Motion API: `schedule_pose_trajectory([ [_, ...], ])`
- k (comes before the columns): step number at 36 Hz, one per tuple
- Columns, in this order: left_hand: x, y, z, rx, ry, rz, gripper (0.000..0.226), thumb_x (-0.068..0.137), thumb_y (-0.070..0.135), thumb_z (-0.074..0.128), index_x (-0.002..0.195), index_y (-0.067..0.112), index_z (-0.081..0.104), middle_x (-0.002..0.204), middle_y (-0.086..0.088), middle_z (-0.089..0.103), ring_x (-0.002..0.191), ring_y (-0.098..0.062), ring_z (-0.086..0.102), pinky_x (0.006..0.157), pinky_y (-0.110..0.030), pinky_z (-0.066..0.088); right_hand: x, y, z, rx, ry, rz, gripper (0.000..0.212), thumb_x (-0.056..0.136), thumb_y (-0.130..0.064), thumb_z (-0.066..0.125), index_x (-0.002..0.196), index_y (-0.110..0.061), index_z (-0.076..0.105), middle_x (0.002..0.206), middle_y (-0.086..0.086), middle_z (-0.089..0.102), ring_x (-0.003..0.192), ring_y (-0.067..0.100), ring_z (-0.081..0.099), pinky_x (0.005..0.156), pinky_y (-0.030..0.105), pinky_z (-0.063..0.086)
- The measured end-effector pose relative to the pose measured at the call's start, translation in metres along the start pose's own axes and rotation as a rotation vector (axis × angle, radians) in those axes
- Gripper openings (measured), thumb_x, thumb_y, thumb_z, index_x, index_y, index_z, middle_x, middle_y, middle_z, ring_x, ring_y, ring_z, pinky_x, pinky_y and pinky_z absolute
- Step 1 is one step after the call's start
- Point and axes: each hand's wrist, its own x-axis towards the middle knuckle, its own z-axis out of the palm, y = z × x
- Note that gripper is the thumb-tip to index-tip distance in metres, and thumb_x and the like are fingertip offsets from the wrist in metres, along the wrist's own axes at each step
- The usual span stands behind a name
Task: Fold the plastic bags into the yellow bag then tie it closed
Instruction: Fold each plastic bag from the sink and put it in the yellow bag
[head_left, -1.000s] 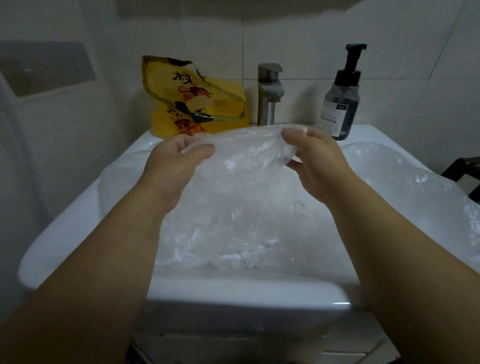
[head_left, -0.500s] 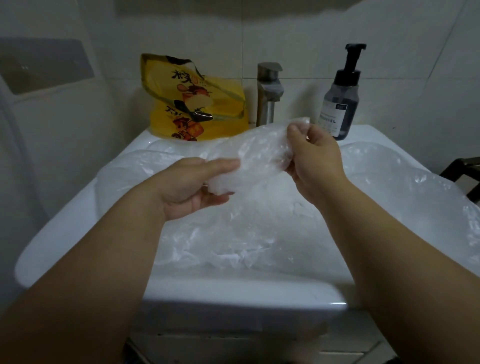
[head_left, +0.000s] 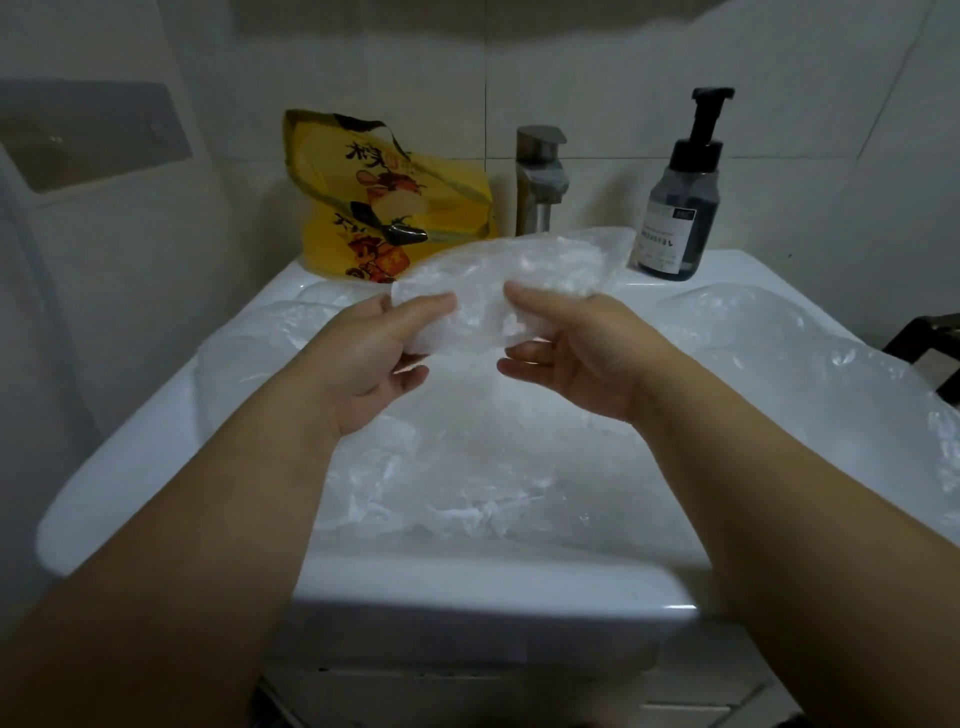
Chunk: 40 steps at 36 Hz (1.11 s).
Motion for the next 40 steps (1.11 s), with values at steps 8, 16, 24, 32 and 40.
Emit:
schedule_pose_trajectory([
  [8,-0.002,0.004,0.004,-0.284,-0.057,0.106,0.036,0.088,0.005,0.059,0.124,0.005,0.056,0.119,-0.011,0.067,0.104,-0.02,0.068,0.079,-0.027,0.057,0.0,-0.001,0.004,0.167,0.03,-0.092,0.026,0.092,-0.008,0.058,0.117,-0.001,0.056,0.098,0.013,0.07,0.08,0.018,0.07,0.069,0.027,0.059],
  [16,-0.009,-0.002,0.012,0.131,0.011,0.098,0.007,0.097,0.024,0.055,0.094,0.027,0.06,0.051,0.011,0.052,0.039,-0.001,0.043,0.038,-0.014,0.037,-0.001,0.001,0.007,0.209,-0.046,-0.066,0.028,0.1,-0.015,0.046,0.123,-0.001,0.052,0.096,0.012,0.069,0.079,0.02,0.07,0.069,0.029,0.059],
  [24,-0.009,0.004,0.006,-0.067,-0.195,-0.089,0.062,0.063,0.059,0.065,0.114,0.022,0.062,0.098,-0.006,0.069,0.087,-0.02,0.067,0.079,-0.033,0.055,0.002,0.002,0.003,0.198,0.086,-0.183,0.025,0.096,-0.003,0.05,0.121,0.001,0.054,0.1,0.014,0.068,0.079,0.02,0.071,0.067,0.029,0.059],
  [32,-0.003,0.004,0.005,-0.215,0.0,-0.022,0.012,0.09,0.002,0.06,0.084,0.012,0.057,0.065,0.0,0.06,0.055,-0.005,0.06,0.052,-0.016,0.052,0.0,-0.001,0.002,0.122,0.057,-0.128,0.03,0.085,-0.01,0.067,0.113,-0.006,0.056,0.093,0.007,0.062,0.064,0.015,0.058,0.06,0.026,0.054],
  [40,-0.002,0.005,0.0,-0.244,0.057,-0.033,0.026,0.089,0.004,0.057,0.068,0.015,0.065,0.066,0.003,0.056,0.066,-0.006,0.048,0.052,-0.014,0.041,-0.001,-0.011,-0.01,0.157,0.232,-0.187,0.018,0.084,-0.019,0.068,0.098,-0.019,0.057,0.107,0.006,0.063,0.093,0.02,0.058,0.066,0.025,0.049],
])
